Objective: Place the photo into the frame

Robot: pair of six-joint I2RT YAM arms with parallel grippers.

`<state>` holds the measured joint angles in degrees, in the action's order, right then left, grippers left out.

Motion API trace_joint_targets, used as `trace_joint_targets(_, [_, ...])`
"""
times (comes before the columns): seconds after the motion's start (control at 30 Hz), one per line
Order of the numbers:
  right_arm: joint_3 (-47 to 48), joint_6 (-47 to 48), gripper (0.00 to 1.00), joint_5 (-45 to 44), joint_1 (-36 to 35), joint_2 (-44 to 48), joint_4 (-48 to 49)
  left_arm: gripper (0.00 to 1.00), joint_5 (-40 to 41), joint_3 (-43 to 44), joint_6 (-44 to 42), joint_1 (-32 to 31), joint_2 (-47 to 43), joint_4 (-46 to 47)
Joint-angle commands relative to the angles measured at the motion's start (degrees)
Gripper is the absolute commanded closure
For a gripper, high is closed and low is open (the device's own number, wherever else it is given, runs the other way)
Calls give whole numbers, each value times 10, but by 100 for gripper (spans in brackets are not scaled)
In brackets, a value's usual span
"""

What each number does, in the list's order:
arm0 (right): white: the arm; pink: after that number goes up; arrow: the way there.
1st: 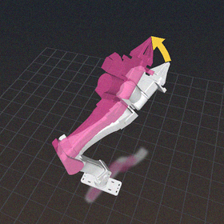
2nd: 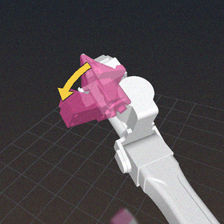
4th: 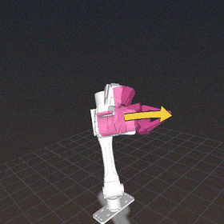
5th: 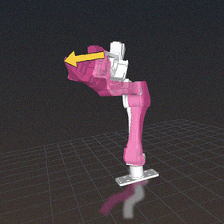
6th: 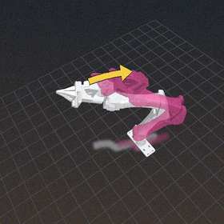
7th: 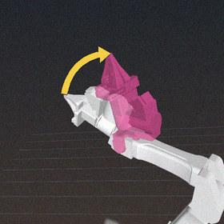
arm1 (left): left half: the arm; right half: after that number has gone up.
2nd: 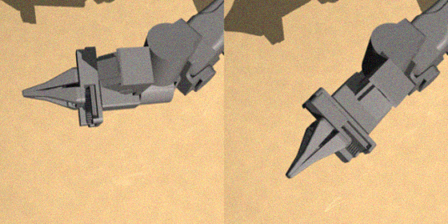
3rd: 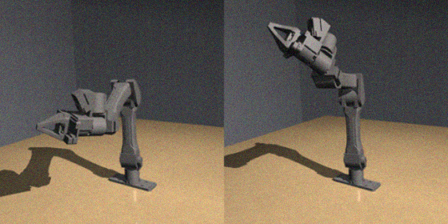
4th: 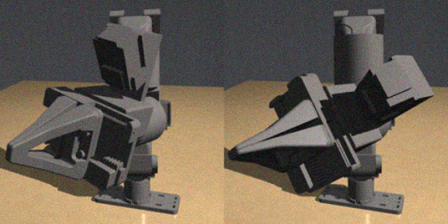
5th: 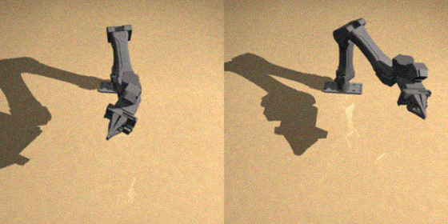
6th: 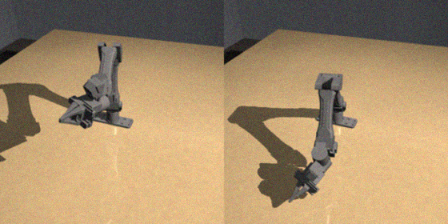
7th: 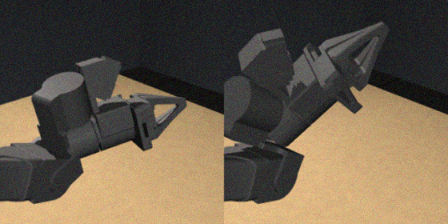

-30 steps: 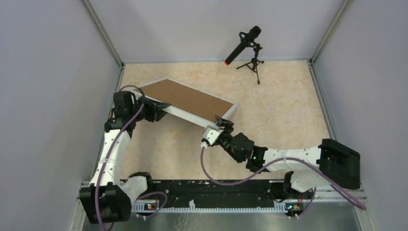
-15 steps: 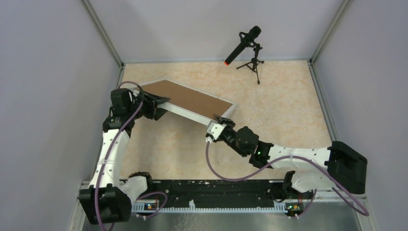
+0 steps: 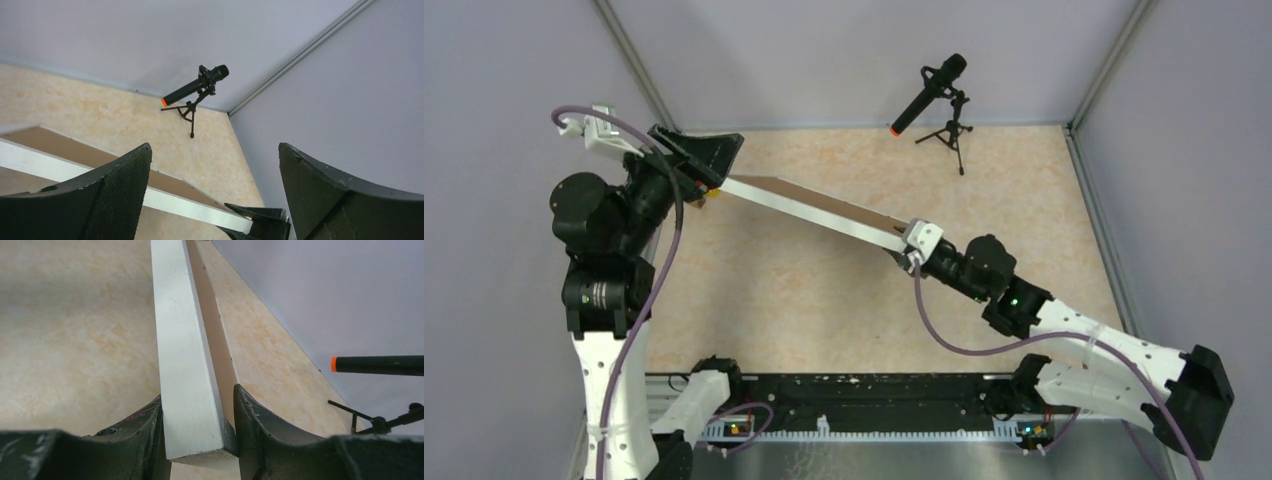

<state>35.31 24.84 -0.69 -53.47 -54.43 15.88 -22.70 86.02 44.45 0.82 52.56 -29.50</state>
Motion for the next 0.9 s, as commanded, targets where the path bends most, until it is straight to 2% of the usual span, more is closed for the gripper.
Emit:
trace_joint_targets(0.0, [46, -217, 100, 221, 59, 24, -29, 1, 17, -7, -54, -6, 9, 9])
trace_joint_targets(0.13, [71, -285, 100, 253, 74, 23, -58, 1, 8, -19, -51, -6, 8, 21])
trace_joint_targets(0.33, [100, -388, 100, 245, 95, 44, -99, 1, 18, -16, -60, -6, 8, 18])
trace_joint_targets(0.47, [89, -467, 100, 306, 163, 50, -71, 1, 13, -20, -56, -6, 10, 21])
trace_joint_targets(0.87, [52, -652, 100, 417, 388, -13, -153, 1, 8, -30, -53, -6, 10, 24])
